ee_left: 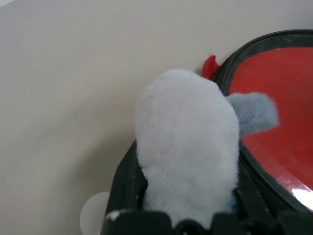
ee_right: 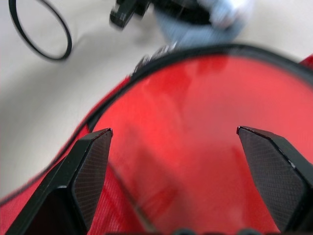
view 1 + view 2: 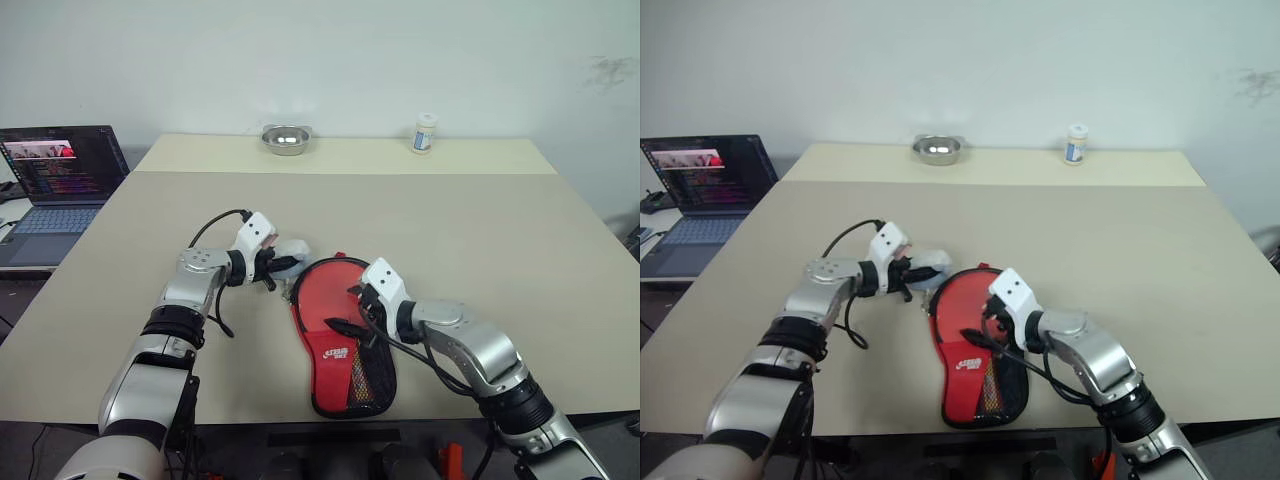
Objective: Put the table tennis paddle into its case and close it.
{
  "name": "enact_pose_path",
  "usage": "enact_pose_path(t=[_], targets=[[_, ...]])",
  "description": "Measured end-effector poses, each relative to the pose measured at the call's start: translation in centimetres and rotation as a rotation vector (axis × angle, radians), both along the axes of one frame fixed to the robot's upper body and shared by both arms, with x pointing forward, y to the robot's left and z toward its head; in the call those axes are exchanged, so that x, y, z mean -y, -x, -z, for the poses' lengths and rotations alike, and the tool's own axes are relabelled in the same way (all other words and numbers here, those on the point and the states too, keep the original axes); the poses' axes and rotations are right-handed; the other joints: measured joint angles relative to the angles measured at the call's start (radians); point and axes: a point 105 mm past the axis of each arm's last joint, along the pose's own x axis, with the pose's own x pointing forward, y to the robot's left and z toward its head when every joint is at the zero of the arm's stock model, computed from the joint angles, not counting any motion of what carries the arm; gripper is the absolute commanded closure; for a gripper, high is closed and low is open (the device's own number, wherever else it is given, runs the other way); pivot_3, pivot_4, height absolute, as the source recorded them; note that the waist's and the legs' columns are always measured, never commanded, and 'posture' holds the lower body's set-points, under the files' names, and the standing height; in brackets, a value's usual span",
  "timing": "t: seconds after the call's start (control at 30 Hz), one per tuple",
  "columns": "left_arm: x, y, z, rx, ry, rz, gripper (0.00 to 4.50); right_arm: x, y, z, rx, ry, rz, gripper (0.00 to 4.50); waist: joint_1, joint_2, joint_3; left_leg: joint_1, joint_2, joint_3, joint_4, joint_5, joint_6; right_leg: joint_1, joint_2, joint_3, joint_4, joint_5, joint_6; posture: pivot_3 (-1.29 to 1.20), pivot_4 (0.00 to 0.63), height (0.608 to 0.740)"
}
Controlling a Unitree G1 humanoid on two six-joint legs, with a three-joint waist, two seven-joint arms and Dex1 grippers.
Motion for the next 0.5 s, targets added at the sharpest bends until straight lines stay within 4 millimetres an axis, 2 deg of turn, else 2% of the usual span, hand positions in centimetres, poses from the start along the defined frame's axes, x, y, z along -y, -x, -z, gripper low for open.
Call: enact_pose_path(t=[0.33,0.5], targets=[[1.6,-1.9,0.0,-0.028,-0.053,-0.079,3.93,-0.2,0.4,1.1,-0.011,0.038,0.005,0.00,0.005,-0.006,-0.004,0.006,-0.001,0.000,0.000,0.000,0.000,0.005,0.000,0.000,0.002,-0.003,0.004,0.00,0.150,0.740],[2.9,-3.4,0.2,0.020,-0.178,-0.115,3.93,0.1,0.4,1.5,-0.018,0.049,0.023,0.00,0.014,-0.007,-0.006,0.010,-0.002,-0.002,0.001,0.000,0.000,0.011,0.000,-0.002,0.001,-0.003,0.005,0.00,0.150,0.740]])
